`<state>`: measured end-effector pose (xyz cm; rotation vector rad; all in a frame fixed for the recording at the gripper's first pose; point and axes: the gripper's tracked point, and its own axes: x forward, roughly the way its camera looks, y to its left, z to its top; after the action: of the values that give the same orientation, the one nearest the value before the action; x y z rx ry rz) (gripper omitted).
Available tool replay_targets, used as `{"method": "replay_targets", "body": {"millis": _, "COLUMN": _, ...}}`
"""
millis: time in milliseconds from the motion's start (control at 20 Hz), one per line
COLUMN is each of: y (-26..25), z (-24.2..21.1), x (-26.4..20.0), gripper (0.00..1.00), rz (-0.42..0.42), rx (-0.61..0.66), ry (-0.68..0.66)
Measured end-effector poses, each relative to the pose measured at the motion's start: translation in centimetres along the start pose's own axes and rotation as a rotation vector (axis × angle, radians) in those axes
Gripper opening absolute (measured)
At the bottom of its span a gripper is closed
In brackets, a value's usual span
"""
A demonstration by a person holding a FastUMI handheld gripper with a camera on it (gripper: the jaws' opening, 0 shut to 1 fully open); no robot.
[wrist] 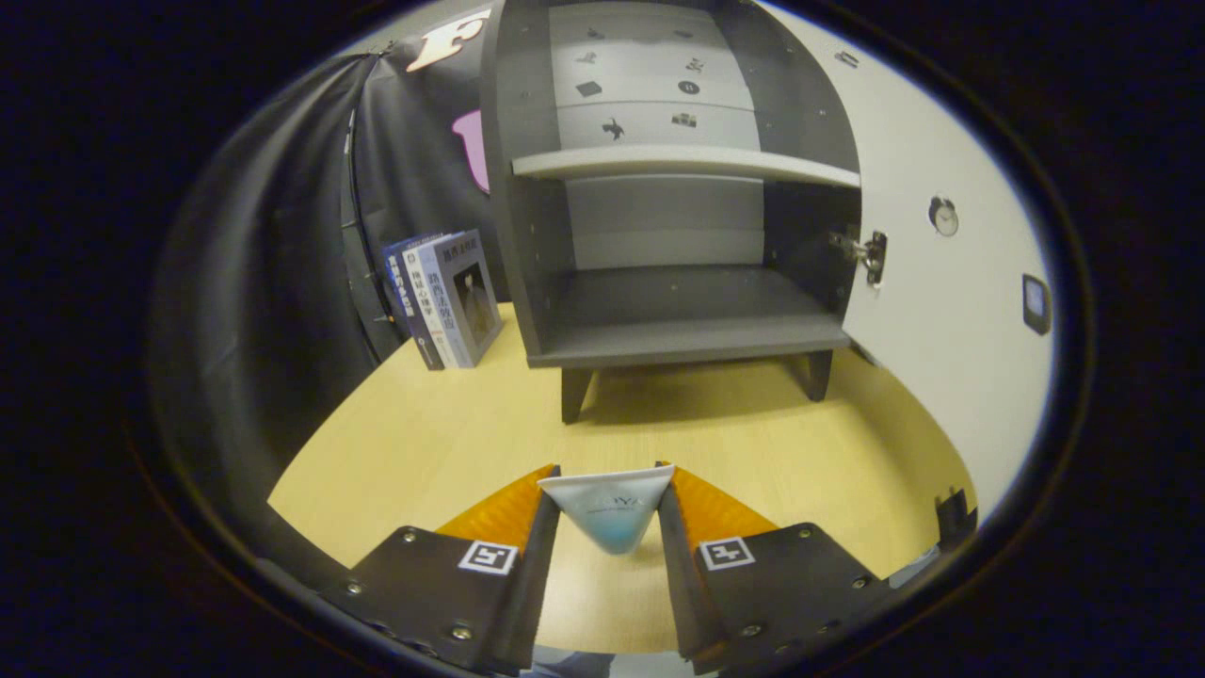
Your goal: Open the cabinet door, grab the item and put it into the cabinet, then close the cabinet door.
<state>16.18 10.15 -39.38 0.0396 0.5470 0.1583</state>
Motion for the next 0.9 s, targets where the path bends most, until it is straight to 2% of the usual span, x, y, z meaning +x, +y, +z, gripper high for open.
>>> {"method": "replay_targets", "body": {"millis": 300, "y": -2.0, "z": 11.7, "x": -1.9, "gripper": 0.56, "rz": -0.014, "rx": 0.038, "ry": -0.13}}
{"method": "replay_targets", "body": {"millis": 550, "y": -2.7, "z": 23.5, "x": -3.3, "gripper": 0.55, "rz": 0.007, "rx": -0.002, "ry": -0.294}}
{"method": "replay_targets", "body": {"millis": 750, "y": -3.5, "z": 30.8, "x": -1.3, "gripper": 0.55, "rz": 0.004, "rx": -0.045, "ry": -0.391}}
{"method": "replay_targets", "body": {"millis": 900, "y": -3.9, "z": 33.9, "x": 1.3, "gripper": 0.55, "rz": 0.012, "rx": -0.032, "ry": -0.424}}
